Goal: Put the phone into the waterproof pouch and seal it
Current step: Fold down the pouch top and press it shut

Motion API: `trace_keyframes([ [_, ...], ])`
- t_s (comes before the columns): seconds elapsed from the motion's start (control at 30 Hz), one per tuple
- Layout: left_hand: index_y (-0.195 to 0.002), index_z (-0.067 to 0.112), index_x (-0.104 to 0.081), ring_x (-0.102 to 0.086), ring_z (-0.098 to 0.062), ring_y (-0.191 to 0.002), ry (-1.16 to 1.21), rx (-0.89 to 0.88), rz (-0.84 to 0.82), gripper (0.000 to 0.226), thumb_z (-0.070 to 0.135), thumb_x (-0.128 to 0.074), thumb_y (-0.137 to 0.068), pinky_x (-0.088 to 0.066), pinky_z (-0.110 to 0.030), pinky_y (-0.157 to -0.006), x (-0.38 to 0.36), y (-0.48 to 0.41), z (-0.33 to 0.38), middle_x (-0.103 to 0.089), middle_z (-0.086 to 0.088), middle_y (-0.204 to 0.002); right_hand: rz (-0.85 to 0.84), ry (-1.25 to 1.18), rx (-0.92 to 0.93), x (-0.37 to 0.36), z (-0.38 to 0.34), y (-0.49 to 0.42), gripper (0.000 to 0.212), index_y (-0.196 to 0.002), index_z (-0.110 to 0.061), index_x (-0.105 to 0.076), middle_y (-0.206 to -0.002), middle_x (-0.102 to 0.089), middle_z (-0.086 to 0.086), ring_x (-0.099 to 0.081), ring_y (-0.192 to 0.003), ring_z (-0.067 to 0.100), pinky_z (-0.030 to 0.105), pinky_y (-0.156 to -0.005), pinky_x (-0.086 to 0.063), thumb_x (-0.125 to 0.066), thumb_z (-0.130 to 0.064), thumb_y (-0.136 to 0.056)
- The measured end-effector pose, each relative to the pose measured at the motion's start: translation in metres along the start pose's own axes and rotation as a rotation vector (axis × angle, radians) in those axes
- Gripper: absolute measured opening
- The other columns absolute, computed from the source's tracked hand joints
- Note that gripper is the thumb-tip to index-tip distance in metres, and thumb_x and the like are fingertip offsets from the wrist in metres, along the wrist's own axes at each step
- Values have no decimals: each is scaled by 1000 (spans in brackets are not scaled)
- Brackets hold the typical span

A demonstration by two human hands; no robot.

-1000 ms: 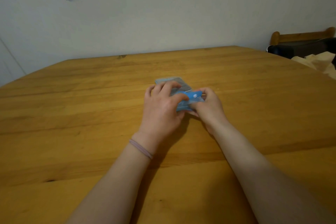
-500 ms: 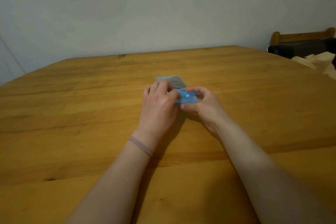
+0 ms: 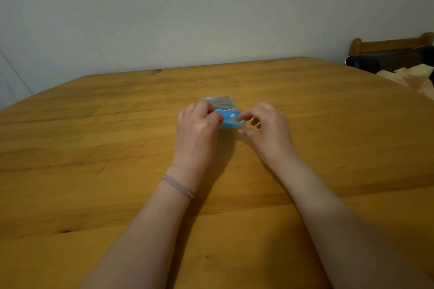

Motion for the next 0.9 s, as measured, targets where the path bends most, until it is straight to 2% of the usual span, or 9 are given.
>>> trace_keyframes([
  [0.07,-73,5,-68,-55,-32,-69,33,-19,-41,6,3,-68,-79,-45,-46,-60,-3,0,0,-62,-13,-80,-7,39,25,-2,-1,2,28,-88,-21,-73,-88,-61,-2,-56,-77,15,27,-69,-45,-80,-4,-67],
  [0.17,-76,4,-68,-56,-32,-68,44,-29,-93,5,1,-67,-79,-46,-47,-59,-6,1,1,-64,-14,-80,-1,74,54,-1,-2,4,24,-90,-17,-74,-90,-65,2,-58,-85,18,27,-72,-44,-77,-4,-71],
  [0.37,-75,3,-68,-56,-33,-70,108,-29,-114,4,0,-67,-78,-46,-45,-61,-10,3,1,-62,-15,-80,-42,153,85,-1,-2,4,19,-88,-14,-73,-93,-69,4,-62,-87,22,27,-72,-43,-74,-4,-72],
  [0.47,-80,6,-70,-57,-31,-73,105,10,-162,5,6,-73,-76,-47,-42,-62,-15,7,-2,-61,-11,-83,-103,201,76,-6,1,5,17,-90,-15,-72,-93,-68,3,-61,-86,24,32,-68,-45,-74,-7,-74],
  [0.6,-93,9,-68,-57,-28,-85,61,22,-243,18,5,-69,-76,-49,-41,-69,-23,9,-7,-61,-9,-94,-168,247,60,-12,6,7,13,-91,-17,-72,-92,-67,1,-58,-81,20,28,-62,-35,-72,-14,-79],
  [0.7,-95,11,-64,-54,-28,-89,53,44,-288,21,3,-66,-76,-48,-41,-71,-27,10,-9,-58,-8,-97,-188,242,48,-14,9,8,9,-89,-18,-73,-90,-67,-1,-53,-78,13,27,-60,-31,-72,-18,-80],
  [0.8,-92,10,-63,-54,-29,-88,63,46,-299,21,-1,-62,-74,-46,-39,-69,-27,10,-10,-58,-9,-95,-179,221,51,-14,10,9,9,-89,-19,-73,-90,-67,-2,-56,-79,15,28,-61,-35,-71,-18,-80],
  [0.9,-84,7,-67,-57,-32,-82,73,37,-247,10,2,-62,-78,-44,-40,-66,-22,8,-9,-61,-12,-87,-122,146,42,-9,9,7,11,-89,-19,-72,-91,-69,-2,-57,-77,13,30,-63,-43,-72,-16,-79],
])
Point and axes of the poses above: each hand's wrist, its own y-axis away from the middle knuckle, its own x-axis out of the back of the hand, z = x × y, the point moved 6 cm from there along -y, towards the middle knuckle
